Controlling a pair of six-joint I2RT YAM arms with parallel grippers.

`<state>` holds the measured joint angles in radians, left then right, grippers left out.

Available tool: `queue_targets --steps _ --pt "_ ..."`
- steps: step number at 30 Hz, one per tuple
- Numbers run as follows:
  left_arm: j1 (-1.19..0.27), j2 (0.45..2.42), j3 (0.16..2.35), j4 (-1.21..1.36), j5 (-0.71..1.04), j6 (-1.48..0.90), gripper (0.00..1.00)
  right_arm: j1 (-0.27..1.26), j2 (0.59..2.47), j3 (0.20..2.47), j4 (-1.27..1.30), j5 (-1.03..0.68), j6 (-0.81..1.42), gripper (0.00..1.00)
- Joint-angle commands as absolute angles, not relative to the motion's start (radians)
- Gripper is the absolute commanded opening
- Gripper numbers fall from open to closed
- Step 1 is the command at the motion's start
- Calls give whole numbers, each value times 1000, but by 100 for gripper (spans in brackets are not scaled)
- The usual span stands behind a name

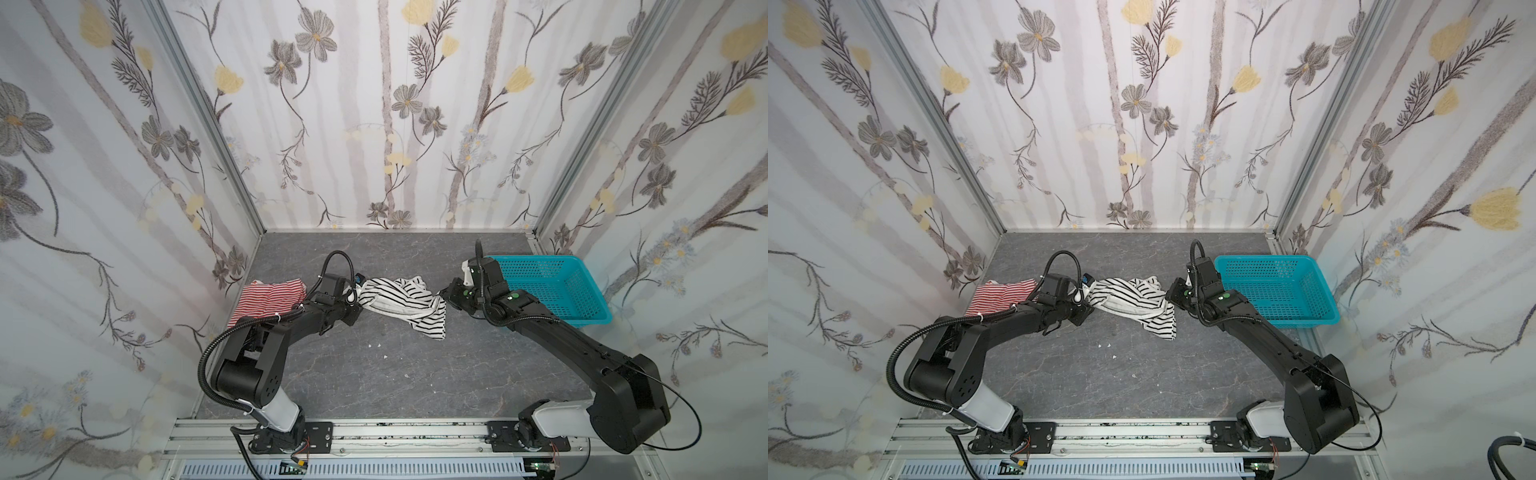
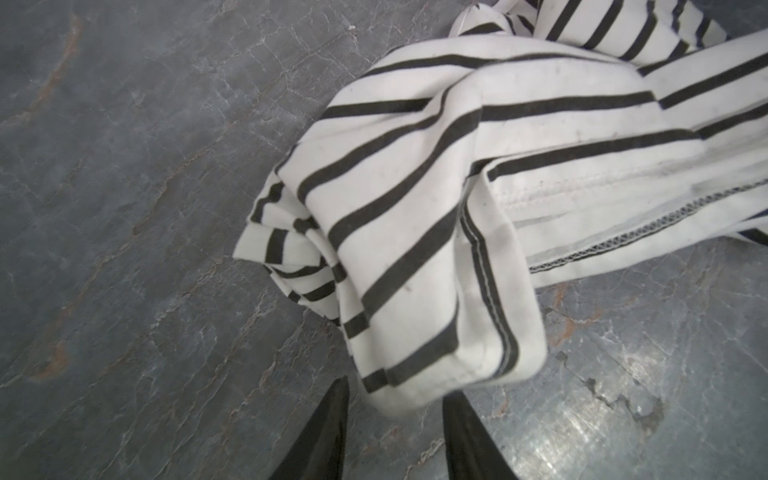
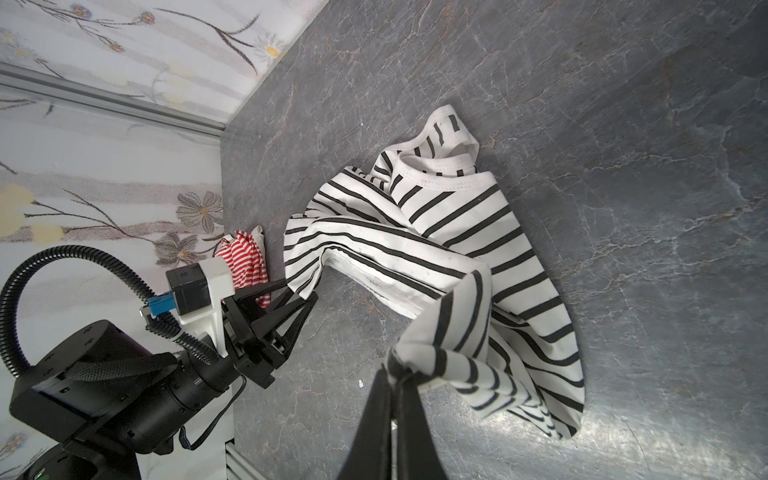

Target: Fold and stack the tank tops

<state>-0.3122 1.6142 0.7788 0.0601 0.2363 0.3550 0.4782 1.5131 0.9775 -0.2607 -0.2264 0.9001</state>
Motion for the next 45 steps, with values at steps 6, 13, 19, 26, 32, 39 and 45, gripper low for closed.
queue_targets --steps 6,13,19,26,32,39,45 --pt "-308 1608 772 96 231 351 34 466 1500 976 -225 -225 897 0" --pt "-321 1616 739 99 231 348 49 459 1506 980 -221 -234 894 0" --pt "-322 1635 747 150 178 319 50 459 1503 979 -219 -234 893 0" --pt "-338 1634 698 273 60 295 49 457 1497 974 -220 -233 891 0" --pt "-352 1596 657 291 23 298 50 454 1497 980 -219 -236 889 0" --pt "-351 1571 620 354 -30 286 49 454 1499 985 -219 -238 887 0" --pt "-350 1562 627 380 -43 271 44 454 1493 983 -225 -236 887 0"
